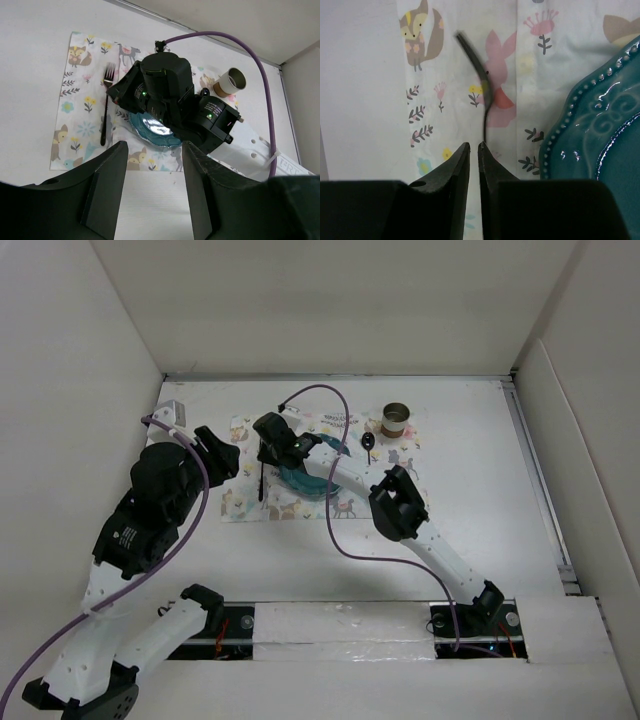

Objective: Set the dinner table for one person

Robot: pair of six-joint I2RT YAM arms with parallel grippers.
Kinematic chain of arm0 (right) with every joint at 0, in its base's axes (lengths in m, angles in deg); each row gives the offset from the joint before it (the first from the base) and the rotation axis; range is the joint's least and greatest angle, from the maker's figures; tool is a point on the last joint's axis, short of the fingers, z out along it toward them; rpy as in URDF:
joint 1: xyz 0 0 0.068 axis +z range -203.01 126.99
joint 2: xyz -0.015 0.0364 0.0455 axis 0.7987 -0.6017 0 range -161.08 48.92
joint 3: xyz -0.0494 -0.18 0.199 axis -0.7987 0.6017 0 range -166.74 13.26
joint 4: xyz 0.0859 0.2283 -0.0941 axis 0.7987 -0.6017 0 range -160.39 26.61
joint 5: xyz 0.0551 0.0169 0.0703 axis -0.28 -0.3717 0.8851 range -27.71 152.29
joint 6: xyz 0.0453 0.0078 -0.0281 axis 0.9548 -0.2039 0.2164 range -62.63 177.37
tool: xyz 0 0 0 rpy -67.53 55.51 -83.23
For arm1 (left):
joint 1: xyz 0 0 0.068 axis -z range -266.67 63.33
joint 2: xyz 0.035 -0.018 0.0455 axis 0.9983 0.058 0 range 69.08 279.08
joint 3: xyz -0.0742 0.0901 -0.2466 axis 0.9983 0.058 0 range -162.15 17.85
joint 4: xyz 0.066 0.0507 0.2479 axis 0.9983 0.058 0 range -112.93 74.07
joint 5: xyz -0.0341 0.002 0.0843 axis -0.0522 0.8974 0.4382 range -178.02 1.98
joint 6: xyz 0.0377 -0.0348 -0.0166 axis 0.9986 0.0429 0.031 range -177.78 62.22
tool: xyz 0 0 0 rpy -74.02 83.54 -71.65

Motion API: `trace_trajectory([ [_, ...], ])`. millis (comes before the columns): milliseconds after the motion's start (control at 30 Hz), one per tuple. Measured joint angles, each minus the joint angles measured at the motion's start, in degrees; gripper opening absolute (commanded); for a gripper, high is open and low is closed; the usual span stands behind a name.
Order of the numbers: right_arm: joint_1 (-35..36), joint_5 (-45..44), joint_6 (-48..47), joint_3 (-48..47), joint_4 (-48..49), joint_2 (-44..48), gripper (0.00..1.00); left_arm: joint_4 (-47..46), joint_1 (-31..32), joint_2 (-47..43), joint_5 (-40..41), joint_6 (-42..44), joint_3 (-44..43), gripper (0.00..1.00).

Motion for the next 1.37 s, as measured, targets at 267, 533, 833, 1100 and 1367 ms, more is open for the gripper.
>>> trace_trajectory([
  [267,-0.02,0.24,0.00,0.09,0.04,0.00,0.26,0.02,-0.02,-0.20,0.13,0.02,0.00,0.45],
  [533,-0.07,2.89,-2.91,2.45,0.72,3.50,0.17,0.02,0.09,-0.09,0.72,0.68,-1.60,0.55],
  [833,-0.11,4.66,-12.37,37.68,8.26,54.03,0.12,0.07,4.68,-0.22,2.19,1.73,-1.79,0.65],
  [1100,-7.39,-10.80,-10.88,60.50,5.88,105.26,0.72,0.00,5.35,2.12,7.06,3.67,-5.05,0.65],
  [1367,-19.10,-10.21,-11.76,68.15,-6.86,112.59,0.77,0.04,5.38,2.29,10.97,3.17,-4.70,0.68],
])
